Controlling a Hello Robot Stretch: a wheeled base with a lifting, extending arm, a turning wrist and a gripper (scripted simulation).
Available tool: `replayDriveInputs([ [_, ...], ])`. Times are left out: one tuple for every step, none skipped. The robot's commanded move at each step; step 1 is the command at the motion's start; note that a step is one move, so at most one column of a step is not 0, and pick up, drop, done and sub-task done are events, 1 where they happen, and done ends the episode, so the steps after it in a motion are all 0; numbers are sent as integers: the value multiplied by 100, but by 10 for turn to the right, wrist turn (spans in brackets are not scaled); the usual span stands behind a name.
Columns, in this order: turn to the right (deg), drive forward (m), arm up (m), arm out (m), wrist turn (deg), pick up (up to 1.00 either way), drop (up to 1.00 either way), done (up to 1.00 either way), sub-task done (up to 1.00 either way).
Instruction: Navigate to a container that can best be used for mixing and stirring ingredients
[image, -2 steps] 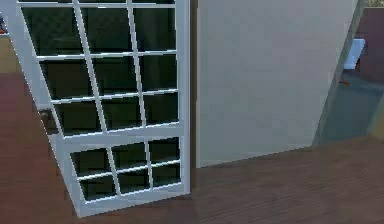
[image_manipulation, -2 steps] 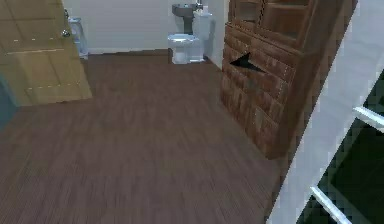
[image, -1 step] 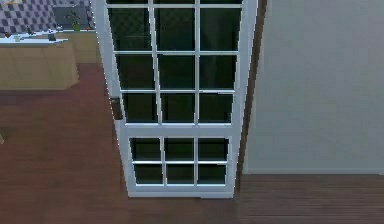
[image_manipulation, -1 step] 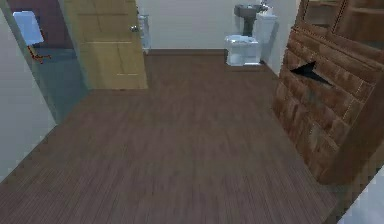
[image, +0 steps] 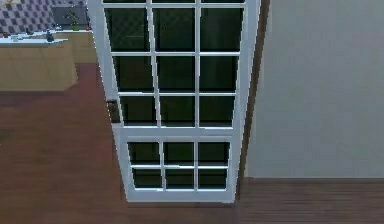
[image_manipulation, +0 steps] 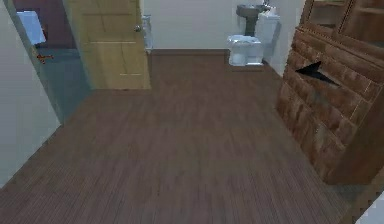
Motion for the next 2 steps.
replayDriveInputs([
  [-450,0,0,0,0,0,0,0,0],
  [-60,0,0,0,0,0,0,0,0],
])
